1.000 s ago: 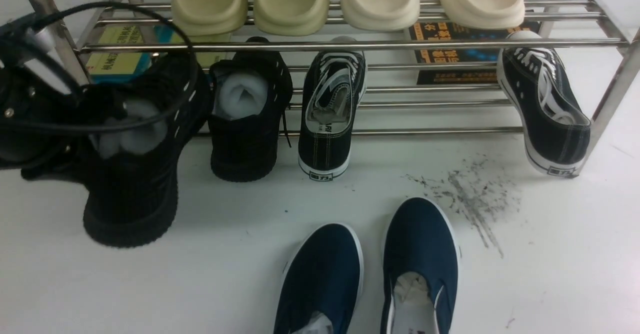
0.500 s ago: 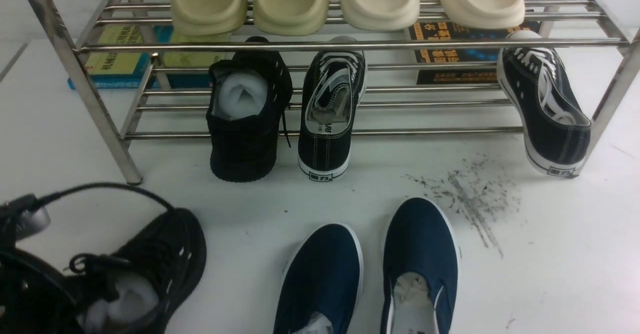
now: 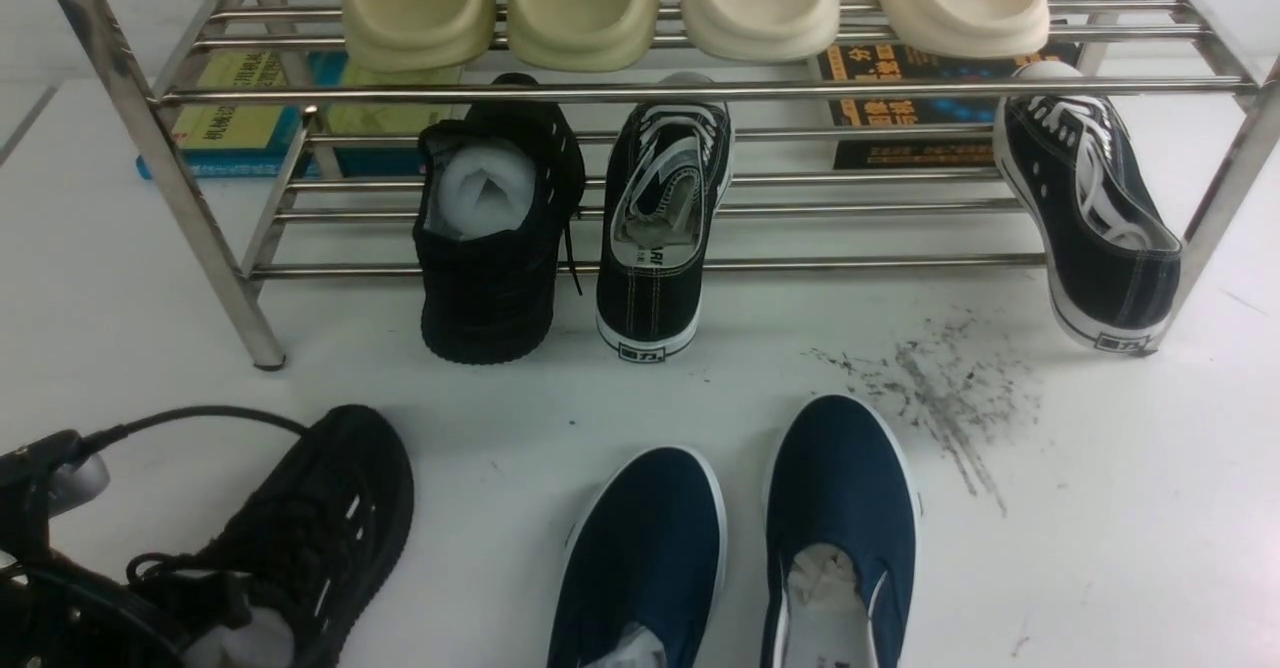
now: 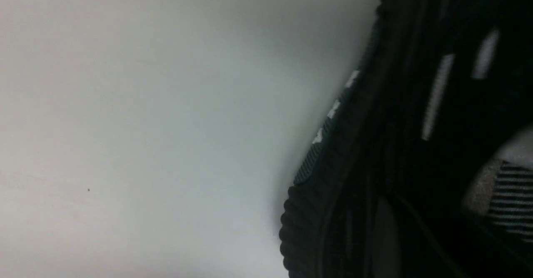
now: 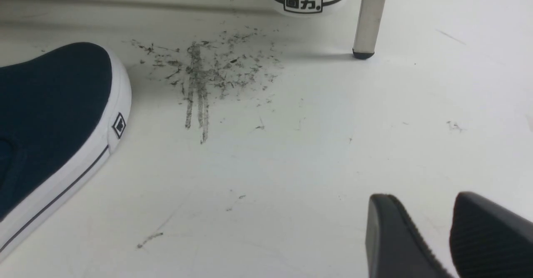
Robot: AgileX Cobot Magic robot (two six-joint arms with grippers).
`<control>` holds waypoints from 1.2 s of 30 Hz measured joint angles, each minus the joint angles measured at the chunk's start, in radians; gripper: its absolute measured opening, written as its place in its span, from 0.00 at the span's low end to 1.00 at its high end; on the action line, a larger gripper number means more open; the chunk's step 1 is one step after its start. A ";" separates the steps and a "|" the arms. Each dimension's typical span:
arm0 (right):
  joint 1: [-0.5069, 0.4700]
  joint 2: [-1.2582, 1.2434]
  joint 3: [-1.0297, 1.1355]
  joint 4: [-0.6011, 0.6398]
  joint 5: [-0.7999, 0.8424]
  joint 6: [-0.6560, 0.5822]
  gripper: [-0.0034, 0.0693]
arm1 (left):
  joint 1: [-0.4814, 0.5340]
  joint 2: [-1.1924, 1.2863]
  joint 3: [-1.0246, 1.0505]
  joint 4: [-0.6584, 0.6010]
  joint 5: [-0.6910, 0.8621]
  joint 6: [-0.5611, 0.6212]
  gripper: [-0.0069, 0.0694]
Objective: Take the shoes off the shelf with your hand on the white table.
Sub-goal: 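Set the held shoe down on the floor in front of the rack with the left gripper, then grasp the leftmost shoe on the bottom shelf of the shoe rack with the left gripper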
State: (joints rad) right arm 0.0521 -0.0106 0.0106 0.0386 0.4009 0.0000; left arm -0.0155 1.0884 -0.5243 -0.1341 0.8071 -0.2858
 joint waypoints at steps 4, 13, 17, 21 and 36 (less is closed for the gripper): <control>0.000 0.000 0.000 0.000 0.000 0.000 0.37 | 0.000 -0.001 -0.036 0.002 0.034 -0.002 0.44; 0.000 0.000 0.000 0.000 0.000 0.000 0.37 | 0.000 0.019 -0.381 0.012 0.121 -0.032 0.63; 0.000 0.000 0.000 0.000 0.000 0.000 0.37 | 0.000 0.081 -0.489 -0.033 0.089 -0.032 0.63; 0.000 0.000 0.000 0.000 0.000 0.000 0.37 | 0.000 0.218 -0.586 -0.129 0.024 0.018 0.63; 0.000 0.000 0.000 0.000 0.000 0.000 0.37 | -0.094 0.623 -0.859 -0.347 -0.104 0.328 0.67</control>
State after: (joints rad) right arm 0.0521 -0.0106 0.0106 0.0386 0.4009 0.0000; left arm -0.1094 1.7115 -1.3835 -0.4809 0.7029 0.0422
